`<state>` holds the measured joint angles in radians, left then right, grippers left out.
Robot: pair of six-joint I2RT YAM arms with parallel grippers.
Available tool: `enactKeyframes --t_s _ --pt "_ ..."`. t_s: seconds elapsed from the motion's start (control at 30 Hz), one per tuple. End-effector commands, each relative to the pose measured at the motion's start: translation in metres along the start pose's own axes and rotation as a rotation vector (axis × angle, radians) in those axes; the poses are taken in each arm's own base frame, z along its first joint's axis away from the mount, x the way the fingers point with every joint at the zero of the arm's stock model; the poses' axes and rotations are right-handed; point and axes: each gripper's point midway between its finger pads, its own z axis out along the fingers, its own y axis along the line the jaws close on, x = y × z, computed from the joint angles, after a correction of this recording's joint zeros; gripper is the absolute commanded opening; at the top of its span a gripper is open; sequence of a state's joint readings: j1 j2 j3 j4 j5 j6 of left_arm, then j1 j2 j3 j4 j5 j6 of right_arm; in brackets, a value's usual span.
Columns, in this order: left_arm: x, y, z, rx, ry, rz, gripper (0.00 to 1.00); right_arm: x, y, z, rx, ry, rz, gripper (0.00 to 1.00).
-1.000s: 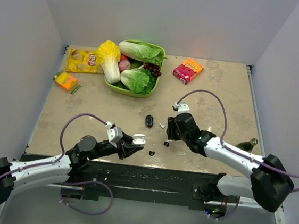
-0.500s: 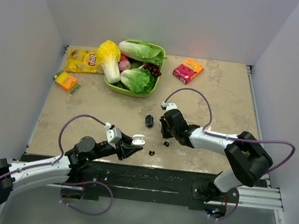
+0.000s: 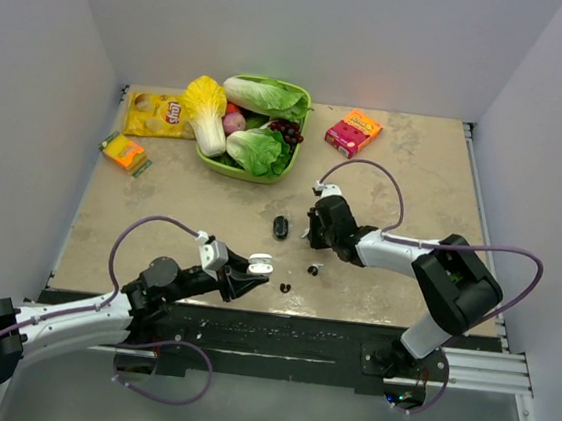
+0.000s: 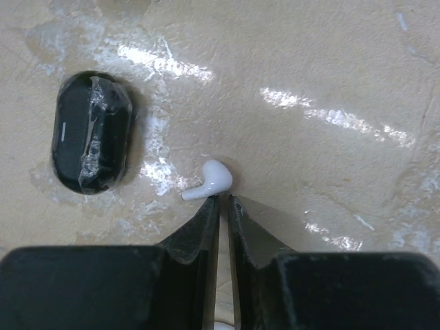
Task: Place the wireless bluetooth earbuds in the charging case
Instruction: Pick up the earbud from the center of the board.
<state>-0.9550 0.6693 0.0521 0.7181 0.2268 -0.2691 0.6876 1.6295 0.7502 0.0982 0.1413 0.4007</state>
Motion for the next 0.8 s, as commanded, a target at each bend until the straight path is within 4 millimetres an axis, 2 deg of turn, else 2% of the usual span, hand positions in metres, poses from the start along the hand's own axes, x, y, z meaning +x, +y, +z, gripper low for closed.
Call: enactKeyframes --t_s 0.0,0.23,0.37,0.47,0.57,0.7,0.77 --pt "-0.01 -0.005 0.001 0.023 -0.043 0.015 0.0 -0.022 -0.001 0.003 0.001 -0.054 0.031 0.14" --pt "-0.009 -0.008 0.001 0.034 -0.041 0.013 0.0 -0.033 0.0 0.012 -0.003 -0.068 0.039 0.16" --pt "-0.008 -0.009 0.001 0.032 -0.034 0.012 0.0 -0.038 -0.011 0.001 0.066 -0.081 0.055 0.16" --pt "-0.007 -0.009 0.001 0.03 -0.031 0.012 0.0 -0.046 -0.016 -0.013 0.095 -0.103 0.072 0.25" --pt "-0.009 -0.01 0.001 0.034 -0.036 0.014 0.0 -0.056 -0.017 -0.023 0.109 -0.127 0.091 0.46" --pt "-0.01 -0.011 0.001 0.036 -0.041 0.013 0.0 -0.063 -0.009 -0.026 0.072 -0.139 0.118 0.52" --pt "-0.011 -0.012 0.001 0.042 -0.045 0.016 0.0 -0.056 -0.004 -0.02 0.057 -0.091 0.115 0.53"
